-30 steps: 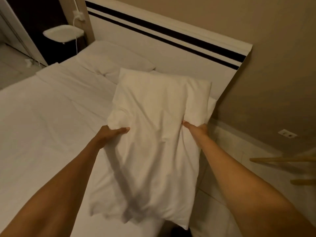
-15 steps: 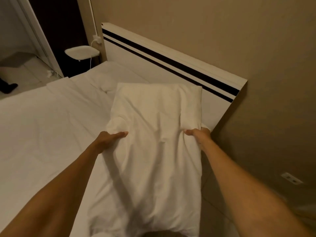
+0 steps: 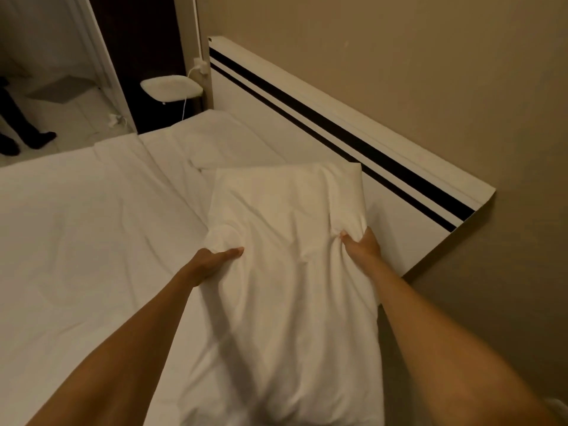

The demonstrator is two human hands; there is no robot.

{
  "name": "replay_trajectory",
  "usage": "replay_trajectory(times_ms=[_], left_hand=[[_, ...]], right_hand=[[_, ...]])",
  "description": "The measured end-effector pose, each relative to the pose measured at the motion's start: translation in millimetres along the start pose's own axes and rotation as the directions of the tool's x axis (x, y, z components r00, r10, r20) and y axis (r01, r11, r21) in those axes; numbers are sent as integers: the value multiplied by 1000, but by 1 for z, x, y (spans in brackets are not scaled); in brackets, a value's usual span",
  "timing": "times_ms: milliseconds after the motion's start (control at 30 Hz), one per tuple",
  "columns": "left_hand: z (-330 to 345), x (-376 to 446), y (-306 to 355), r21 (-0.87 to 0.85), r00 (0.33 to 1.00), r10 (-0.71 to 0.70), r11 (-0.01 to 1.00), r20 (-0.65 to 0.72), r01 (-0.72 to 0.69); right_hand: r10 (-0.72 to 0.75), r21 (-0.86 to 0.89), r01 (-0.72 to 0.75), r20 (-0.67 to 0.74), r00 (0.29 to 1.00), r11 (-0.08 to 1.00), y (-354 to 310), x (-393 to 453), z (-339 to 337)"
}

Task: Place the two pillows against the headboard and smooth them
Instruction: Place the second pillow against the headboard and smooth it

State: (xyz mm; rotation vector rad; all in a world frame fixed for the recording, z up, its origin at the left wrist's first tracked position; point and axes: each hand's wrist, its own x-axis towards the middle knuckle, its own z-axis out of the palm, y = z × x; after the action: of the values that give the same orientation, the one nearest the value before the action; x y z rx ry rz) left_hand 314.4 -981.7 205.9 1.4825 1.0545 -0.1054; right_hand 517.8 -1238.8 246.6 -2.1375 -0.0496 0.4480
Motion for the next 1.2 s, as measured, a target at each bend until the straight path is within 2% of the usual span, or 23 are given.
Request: replay_trajectory(times_ms=[267, 467, 633, 900, 1200], left_hand=[[27, 53, 30, -57, 995, -104, 993, -2, 103], [68, 93, 51, -83, 990, -137, 987, -33, 134], [115, 135, 55, -138, 969, -235, 965, -77, 223], [185, 190, 55, -280, 913, -383, 900, -139, 335], [200, 269, 62, -363, 904, -372, 888, -211, 281]], right_hand=[[32, -108, -28, 29, 999, 994, -18, 96, 3], [46, -182, -24, 115, 992, 983, -13, 178, 2], [82, -257, -29, 201, 976, 966, -2, 265, 9], [68, -374, 73, 351, 934, 925, 3, 385, 32], [-38, -376, 217, 429, 903, 901, -12, 481, 91]])
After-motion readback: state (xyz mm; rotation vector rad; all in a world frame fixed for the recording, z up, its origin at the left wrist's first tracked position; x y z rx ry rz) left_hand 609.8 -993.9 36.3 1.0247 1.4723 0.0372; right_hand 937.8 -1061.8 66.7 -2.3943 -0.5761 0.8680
